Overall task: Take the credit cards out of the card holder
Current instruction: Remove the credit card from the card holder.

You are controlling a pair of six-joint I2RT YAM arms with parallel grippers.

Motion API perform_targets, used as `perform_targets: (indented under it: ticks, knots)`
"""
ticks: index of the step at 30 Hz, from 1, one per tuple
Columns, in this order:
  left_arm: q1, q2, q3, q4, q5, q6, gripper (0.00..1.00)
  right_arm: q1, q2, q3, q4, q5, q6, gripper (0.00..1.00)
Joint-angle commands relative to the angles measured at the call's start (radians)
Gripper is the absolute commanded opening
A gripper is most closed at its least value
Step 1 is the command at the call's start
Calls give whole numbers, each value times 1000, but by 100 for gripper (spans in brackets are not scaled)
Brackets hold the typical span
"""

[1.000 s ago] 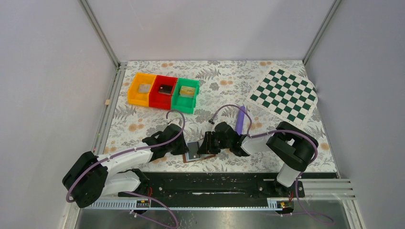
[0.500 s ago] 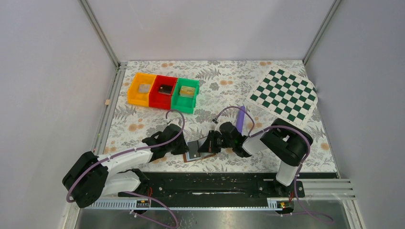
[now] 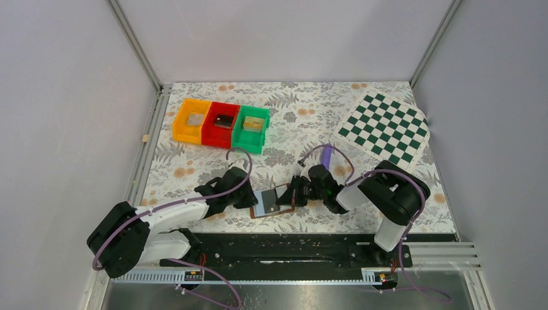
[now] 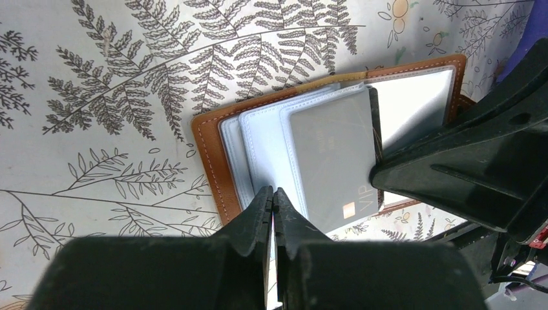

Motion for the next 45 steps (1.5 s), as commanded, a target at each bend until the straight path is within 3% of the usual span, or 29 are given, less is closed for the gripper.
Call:
perform_targets:
  ticks: [1, 11, 21, 27, 32, 40, 45]
  knots:
    - [4, 45, 2, -78, -49, 33, 3, -21, -42, -11, 13, -16, -24, 0]
    - [5, 57, 6, -86, -54, 30, 3, -69, -134, -34, -99, 9, -70, 0]
    - [5, 53, 7, -88, -51, 16, 3, -76, -155, -45, -102, 16, -58, 0]
    - [5, -81, 22, -23, 95, -1, 7, -75, -115, -43, -14, -31, -3, 0]
    - [5, -152, 31, 16, 117, 10, 10, -53, -93, -40, 53, -40, 58, 0]
    - [3, 9, -28, 274, 208, 0, 10, -51, -74, -57, 84, -24, 81, 0]
    - [4, 135, 7, 216, 160, -5, 6, -52, -102, -59, 31, -16, 58, 0]
